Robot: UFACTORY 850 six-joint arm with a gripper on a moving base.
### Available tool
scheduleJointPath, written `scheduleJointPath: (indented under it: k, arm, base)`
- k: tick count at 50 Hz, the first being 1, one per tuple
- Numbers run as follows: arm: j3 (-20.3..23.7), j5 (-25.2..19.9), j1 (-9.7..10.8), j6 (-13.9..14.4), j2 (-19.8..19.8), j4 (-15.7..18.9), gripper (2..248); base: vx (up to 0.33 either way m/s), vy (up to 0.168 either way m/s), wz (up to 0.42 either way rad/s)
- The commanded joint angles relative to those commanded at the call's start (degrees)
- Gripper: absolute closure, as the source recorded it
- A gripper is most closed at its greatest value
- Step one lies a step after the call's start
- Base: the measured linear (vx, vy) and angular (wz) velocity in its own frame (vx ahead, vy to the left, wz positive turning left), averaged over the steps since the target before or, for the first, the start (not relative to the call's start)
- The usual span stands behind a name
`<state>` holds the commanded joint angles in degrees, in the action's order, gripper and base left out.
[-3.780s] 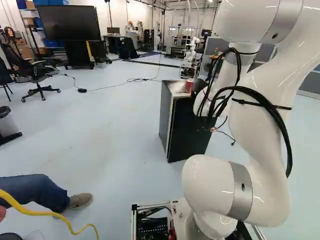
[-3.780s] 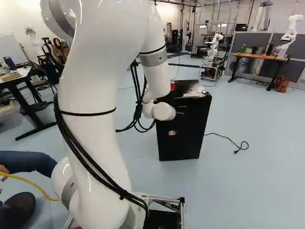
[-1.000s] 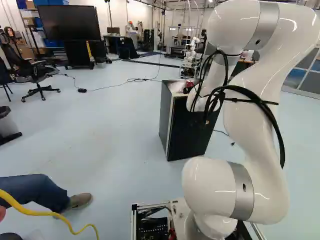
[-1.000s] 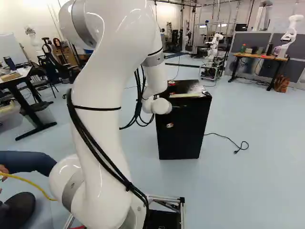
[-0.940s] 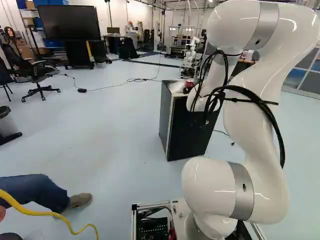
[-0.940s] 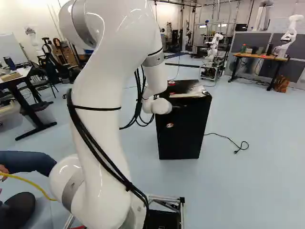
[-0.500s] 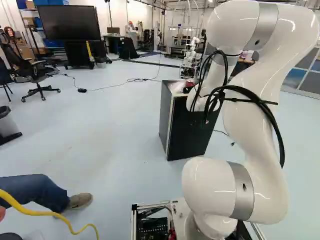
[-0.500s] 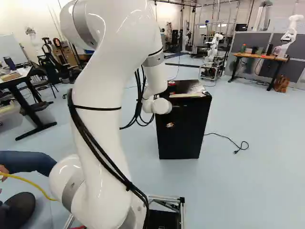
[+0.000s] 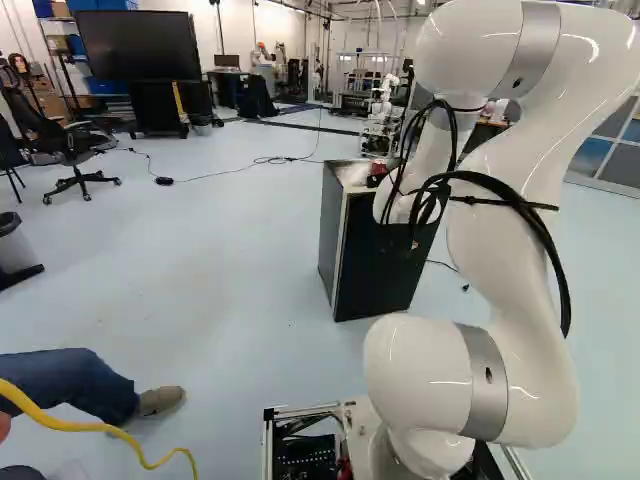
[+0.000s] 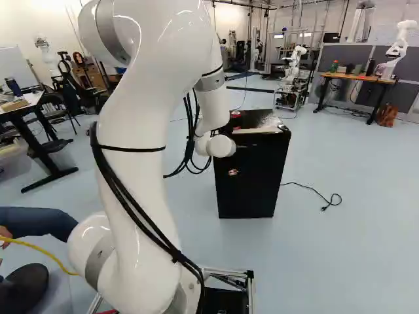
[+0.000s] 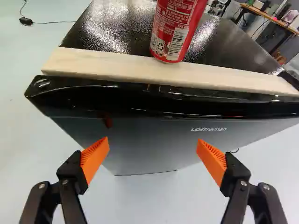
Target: Grab a drink from the fridge
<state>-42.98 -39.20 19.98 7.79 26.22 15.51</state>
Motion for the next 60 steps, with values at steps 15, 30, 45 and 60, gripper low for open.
scheduleJointPath:
  k: [15,30,45,60]
  arm:
    - [2.0,-2.4,0.2,0.0,-1.5,0.0,3]
    - [4.0,-6.0,0.4,0.0,-3.0,0.0,3]
    - [6.1,-9.7,0.6,0.0,-4.6,0.0,3]
    - [8.0,-13.3,0.7,0.0,-6.2,0.0,3]
  base:
    - [0.000,0.000,0.000]
    - [0.000,0.000,0.000]
    - [0.000,0.000,0.000]
    - [0.000,0.000,0.000]
